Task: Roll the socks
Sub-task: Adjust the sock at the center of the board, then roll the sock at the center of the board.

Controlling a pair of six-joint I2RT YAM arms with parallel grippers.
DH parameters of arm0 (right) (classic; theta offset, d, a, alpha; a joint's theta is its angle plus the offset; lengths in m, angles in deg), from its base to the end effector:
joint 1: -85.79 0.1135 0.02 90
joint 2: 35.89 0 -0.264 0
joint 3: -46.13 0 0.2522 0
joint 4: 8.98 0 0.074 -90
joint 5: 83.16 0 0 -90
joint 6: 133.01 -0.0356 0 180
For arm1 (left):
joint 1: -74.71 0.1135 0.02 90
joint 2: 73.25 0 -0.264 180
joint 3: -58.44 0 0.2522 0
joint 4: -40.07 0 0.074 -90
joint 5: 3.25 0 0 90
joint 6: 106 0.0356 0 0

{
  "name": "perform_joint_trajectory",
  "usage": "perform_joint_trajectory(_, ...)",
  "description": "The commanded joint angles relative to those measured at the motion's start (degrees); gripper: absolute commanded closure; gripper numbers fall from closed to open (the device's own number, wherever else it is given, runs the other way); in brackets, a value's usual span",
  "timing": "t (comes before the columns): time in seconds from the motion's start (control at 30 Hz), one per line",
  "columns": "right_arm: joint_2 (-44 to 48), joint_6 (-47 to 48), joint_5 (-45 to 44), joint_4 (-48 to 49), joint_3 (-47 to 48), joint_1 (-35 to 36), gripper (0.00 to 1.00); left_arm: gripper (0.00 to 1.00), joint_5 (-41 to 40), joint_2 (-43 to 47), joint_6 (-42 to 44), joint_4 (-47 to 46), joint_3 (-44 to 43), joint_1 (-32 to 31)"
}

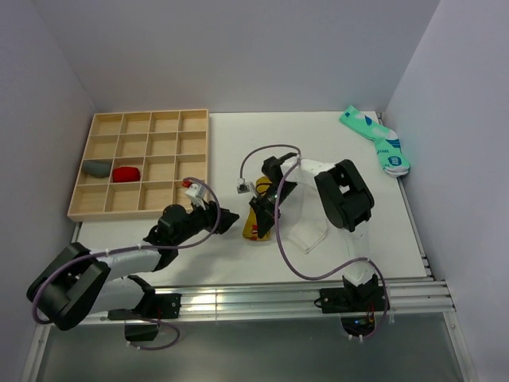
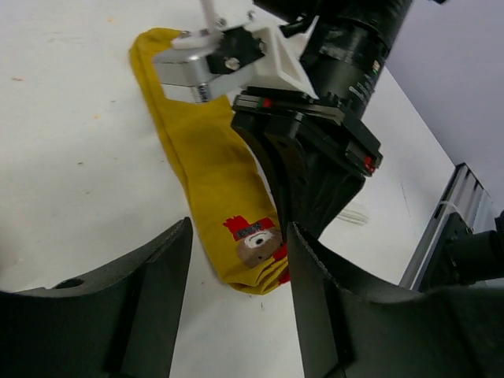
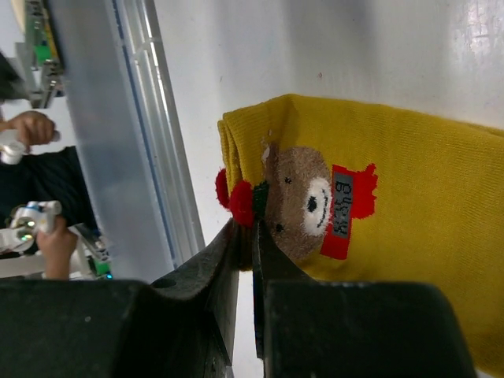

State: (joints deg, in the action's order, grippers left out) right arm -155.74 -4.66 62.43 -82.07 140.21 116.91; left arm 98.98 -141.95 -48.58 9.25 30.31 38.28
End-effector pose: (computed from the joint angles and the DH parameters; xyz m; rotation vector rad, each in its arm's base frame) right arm 0.2965 0.2133 0.1398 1.4501 -2.2853 -1.4359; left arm 0.1749 -0.1384 0.1770 0.2295 1.8467 -1.0485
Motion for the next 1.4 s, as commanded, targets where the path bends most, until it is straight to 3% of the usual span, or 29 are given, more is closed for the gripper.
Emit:
perform_joint_trajectory(0.0, -1.95, 3.47, 4.87, -5.96, 3.44, -1.23, 1.00, 0.43, 5.69, -4.31, 2.60, -10.61, -0.83, -1.19)
perform_joint_trajectory(0.27, -5.03, 4.89, 6.98, -9.75, 4.59, -2.64, 1.00, 0.44, 10.79, -14.08, 1.73, -20.36, -2.68, -2.51)
perform_joint_trajectory(0.47, -5.22, 5.25, 7.42, -10.02, 4.50, -3.78, 1.00, 0.42, 13.96, -19.70, 1.46, -22.57, -4.08, -3.12)
perform_joint_trajectory(0.9, -5.92, 6.65, 8.30, -11.86, 5.38, -5.01, 1.00, 0.43, 14.32, -25.42, 4.01, -18.01, -7.25, -6.63)
perform_joint_trajectory(1.37, -6.09, 5.87, 8.30, -11.51, 5.03, -6.68, 1.00, 0.46, 15.45, -28.23, 2.96, -20.28, -6.81, -7.08)
